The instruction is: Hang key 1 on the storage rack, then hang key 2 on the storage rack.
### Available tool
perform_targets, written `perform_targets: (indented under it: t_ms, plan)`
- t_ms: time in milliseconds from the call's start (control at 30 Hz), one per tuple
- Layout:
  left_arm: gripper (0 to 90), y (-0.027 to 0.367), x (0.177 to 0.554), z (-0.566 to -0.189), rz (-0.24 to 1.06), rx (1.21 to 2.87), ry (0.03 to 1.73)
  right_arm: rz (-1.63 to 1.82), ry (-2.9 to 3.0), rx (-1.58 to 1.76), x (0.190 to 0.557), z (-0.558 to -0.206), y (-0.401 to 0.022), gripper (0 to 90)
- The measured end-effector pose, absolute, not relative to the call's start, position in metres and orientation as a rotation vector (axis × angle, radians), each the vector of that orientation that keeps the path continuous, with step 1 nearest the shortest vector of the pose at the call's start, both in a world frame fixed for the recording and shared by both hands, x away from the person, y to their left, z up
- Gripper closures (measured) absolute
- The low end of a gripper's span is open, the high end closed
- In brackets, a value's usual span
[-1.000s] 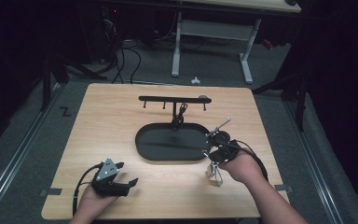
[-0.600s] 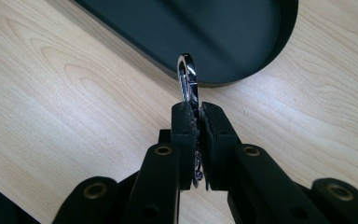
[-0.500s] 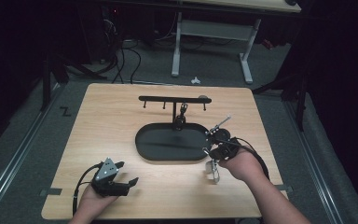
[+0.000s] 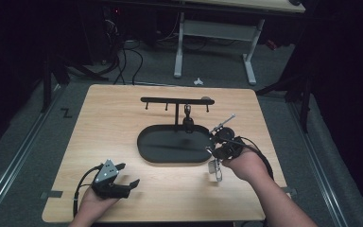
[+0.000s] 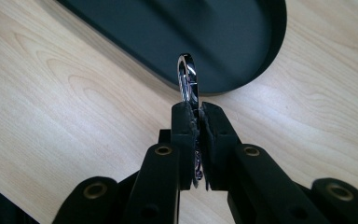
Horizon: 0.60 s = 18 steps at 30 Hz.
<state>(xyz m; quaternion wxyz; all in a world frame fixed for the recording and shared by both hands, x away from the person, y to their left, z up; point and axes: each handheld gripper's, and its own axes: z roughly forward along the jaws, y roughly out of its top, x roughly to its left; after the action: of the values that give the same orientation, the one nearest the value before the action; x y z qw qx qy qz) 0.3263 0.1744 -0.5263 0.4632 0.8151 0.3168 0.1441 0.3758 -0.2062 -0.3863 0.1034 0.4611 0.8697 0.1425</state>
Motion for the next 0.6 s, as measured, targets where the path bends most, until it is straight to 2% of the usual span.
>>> perform_targets:
  t_ms: [600]
  plan:
    - [16.4, 0.175, 0.323, -0.525, 0.37, 2.006, 0.772, 0.434, 2.535, 1.333, 0.389, -0.358, -0.205, 84.8]
